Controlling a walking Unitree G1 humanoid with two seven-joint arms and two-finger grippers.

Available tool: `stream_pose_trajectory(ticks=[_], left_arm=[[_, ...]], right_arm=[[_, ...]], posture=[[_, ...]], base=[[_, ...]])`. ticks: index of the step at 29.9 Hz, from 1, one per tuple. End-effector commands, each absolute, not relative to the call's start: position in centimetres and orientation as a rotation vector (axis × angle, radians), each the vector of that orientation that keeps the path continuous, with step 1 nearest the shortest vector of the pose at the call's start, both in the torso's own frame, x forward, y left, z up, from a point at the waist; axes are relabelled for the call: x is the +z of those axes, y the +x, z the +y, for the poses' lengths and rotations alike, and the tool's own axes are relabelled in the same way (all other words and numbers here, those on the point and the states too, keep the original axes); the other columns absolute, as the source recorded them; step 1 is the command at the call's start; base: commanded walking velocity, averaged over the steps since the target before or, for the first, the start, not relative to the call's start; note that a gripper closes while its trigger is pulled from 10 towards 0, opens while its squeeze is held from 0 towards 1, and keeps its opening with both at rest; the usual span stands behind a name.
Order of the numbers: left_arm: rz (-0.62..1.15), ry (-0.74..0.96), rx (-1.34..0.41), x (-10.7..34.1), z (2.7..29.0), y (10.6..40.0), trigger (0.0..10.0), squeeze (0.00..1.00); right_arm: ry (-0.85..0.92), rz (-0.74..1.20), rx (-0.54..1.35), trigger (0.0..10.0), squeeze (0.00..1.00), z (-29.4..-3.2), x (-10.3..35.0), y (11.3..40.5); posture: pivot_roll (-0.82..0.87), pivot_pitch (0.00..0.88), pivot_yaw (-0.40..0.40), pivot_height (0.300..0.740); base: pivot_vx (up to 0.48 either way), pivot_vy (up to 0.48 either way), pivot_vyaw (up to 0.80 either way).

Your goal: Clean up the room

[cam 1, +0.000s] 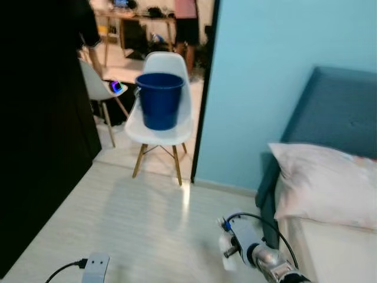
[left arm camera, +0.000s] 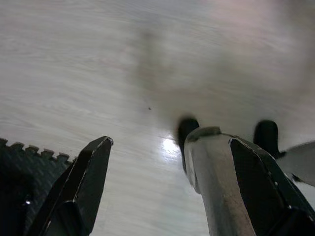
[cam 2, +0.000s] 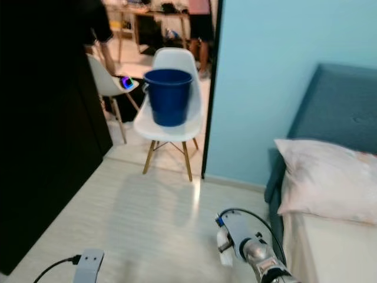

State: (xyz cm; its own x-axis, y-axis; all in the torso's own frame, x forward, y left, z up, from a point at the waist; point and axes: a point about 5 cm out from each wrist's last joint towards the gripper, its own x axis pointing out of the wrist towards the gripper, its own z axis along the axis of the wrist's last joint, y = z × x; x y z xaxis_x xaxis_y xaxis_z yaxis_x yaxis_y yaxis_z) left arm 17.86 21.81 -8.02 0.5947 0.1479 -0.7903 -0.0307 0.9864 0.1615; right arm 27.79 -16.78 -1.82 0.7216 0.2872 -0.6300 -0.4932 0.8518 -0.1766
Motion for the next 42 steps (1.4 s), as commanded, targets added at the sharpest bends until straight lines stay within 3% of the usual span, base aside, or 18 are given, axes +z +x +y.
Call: stream_pose_trajectory(ticks=[1,6,15,25,28,42], left_arm=[[0.888,0.15,0.116,-7.4,22.4,18.8,10.0,0.0],[0.778,0.142,0.129,-5.7,22.4,21.6,10.0,0.0],[0.609,0.111,0.112,-3.0,21.4,25.5,10.0,0.0],[0.473,0.076,0.053,-1.0,19.6,27.9,10.0,0.0],[0.426,0.065,0.008,-0.3,18.5,28.6,10.0,0.0],[0.354,0.053,-0.036,0.9,17.5,29.7,10.0,0.0]], right_arm=[[-0.288,0.54,0.541,10.0,0.0,-14.5,-0.6,28.9],[-0.182,0.328,0.684,10.0,0.0,-12.0,3.8,31.9],[-0.078,0.112,0.696,10.0,0.0,-10.7,9.1,35.1],[0.08,-0.007,0.547,10.0,0.0,-10.7,13.2,37.6],[0.188,-0.071,0.505,10.0,0.0,-11.2,15.4,38.6],[0.208,-0.211,0.481,10.0,0.0,-12.0,19.4,39.6]], posture=[[0.03,0.0,-0.067,0.74],[0.03,0.0,-0.062,0.74],[0.03,0.0,-0.062,0.74],[0.04,0.0,-0.061,0.74],[0.03,0.0,-0.061,0.74],[0.03,0.0,-0.063,0.74]], base=[[0.356,0.0,0.68],[0.36,0.0,0.66],[0.37,0.0,0.66],[0.379,0.0,0.13],[0.381,0.0,-0.8],[0.388,0.0,-0.8]])
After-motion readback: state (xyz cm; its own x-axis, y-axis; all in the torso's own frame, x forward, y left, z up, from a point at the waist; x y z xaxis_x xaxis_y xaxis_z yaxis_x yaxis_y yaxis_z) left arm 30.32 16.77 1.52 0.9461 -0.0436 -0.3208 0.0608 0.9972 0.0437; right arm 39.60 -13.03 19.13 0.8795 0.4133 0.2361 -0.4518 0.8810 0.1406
